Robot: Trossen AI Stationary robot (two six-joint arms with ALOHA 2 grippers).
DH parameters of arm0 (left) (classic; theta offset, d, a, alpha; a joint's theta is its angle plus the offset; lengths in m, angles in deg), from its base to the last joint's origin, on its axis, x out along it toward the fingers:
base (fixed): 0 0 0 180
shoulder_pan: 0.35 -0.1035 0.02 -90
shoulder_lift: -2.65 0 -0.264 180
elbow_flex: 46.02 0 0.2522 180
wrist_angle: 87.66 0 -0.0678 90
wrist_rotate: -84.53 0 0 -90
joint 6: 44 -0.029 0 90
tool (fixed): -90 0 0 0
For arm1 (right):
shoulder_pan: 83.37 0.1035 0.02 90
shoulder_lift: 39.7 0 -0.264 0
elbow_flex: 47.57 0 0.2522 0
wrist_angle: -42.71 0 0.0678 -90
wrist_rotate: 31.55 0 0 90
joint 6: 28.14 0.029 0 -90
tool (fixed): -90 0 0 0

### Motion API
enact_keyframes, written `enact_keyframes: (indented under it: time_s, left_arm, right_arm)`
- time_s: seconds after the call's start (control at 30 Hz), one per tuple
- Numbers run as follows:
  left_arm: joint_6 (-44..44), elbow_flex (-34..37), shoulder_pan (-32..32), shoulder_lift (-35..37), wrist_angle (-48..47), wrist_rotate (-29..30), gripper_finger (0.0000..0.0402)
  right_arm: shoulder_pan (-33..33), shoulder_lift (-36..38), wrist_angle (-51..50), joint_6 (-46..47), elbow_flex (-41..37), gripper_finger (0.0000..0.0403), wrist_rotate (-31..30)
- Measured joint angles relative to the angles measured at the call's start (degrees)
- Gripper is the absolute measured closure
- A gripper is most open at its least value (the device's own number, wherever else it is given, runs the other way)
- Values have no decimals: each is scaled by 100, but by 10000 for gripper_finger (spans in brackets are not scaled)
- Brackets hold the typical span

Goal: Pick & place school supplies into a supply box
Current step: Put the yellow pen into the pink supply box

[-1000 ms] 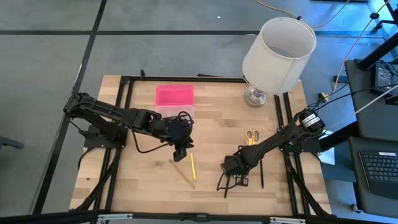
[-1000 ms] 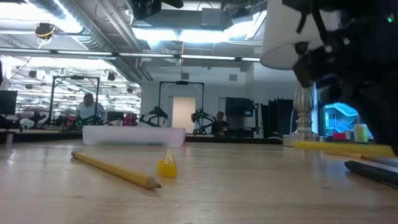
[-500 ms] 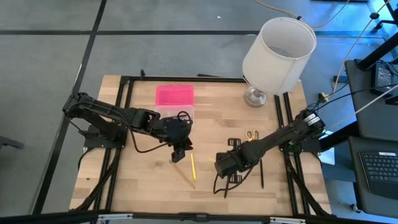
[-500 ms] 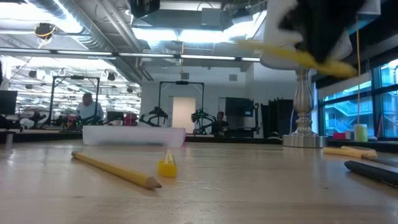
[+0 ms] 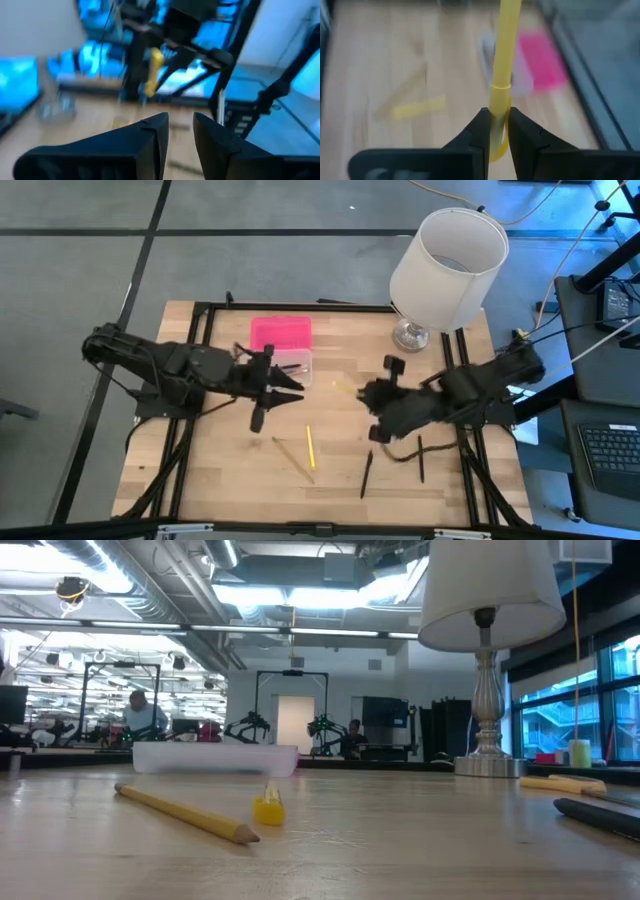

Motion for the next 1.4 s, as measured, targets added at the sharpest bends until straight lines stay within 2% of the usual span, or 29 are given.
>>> enact_keyframes:
  time_s: [0.13,0.27,0.37,0.43,0.63,0.9,1.13,1.4]
  left_arm:
    - [-742,0,148,-46,975,-52,318]
    - [-998,0,114,-265,1612,-521,315]
    - [-964,0,27,-384,1736,-735,311]
    - [-899,0,-18,-474,1798,-835,309]
    - [-855,2,-54,-592,2182,-1458,307]
    - [-839,2,-50,-606,2195,-1714,306]
    - [-836,2,-50,-606,2195,-2208,310]
    - [-850,2,-89,-606,2359,-2195,309]
  right_arm:
    - [0,315,1545,-979,-2,348,-143]
    - [0,326,2939,-2061,-7,348,596]
    - [0,226,3463,-2409,-11,348,1248]
    - [4,134,3570,-2474,-11,348,1471]
    - [0,-165,3550,-2489,-24,347,1456]
    - [0,-206,3552,-2501,-24,347,1450]
    - [-42,-206,3552,-2499,-24,347,1451]
    - [-176,-219,3568,-2333,-20,347,1782]
